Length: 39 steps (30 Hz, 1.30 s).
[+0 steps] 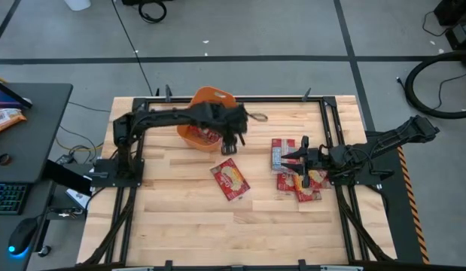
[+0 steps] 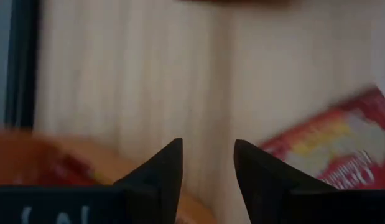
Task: Sort popcorn bags into baskets
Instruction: Put the red popcorn bag into the orange bin
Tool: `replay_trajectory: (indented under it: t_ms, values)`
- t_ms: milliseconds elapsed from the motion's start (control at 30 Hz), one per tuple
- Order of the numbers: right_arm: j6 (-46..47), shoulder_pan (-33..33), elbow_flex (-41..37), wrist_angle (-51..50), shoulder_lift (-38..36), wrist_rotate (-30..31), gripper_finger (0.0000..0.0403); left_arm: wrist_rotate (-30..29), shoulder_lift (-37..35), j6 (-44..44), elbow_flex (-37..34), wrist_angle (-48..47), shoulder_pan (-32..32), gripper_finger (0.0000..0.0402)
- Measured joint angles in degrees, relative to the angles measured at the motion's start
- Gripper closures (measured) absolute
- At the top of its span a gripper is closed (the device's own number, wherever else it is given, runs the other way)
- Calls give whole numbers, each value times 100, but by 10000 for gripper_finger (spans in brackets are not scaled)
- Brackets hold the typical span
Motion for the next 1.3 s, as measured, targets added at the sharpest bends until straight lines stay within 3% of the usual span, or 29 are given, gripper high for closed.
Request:
replay_trajectory:
  t_ms: [233,367,567,733,833,1067,1300]
  values:
    - [-33,0,0,29,42,2,279,-167,182,1115,-8,-163,-1034,253]
    - [-42,0,1,75,68,-2,279,-730,461,1297,-6,-220,-1638,251]
    - [-44,0,4,184,137,-20,279,-920,902,1412,-6,-515,-2241,215]
    - [-42,0,7,252,158,-24,279,-1611,1218,1415,-8,-1084,-2453,176]
    - [-43,0,7,249,158,-24,279,-1739,1395,1234,-8,-1269,-2479,166]
    - [-42,0,4,250,197,-26,279,-1976,1676,1099,-8,-1428,-2534,171]
    - [-42,0,4,260,197,-26,279,-1818,1685,1090,-8,-1716,-2536,183]
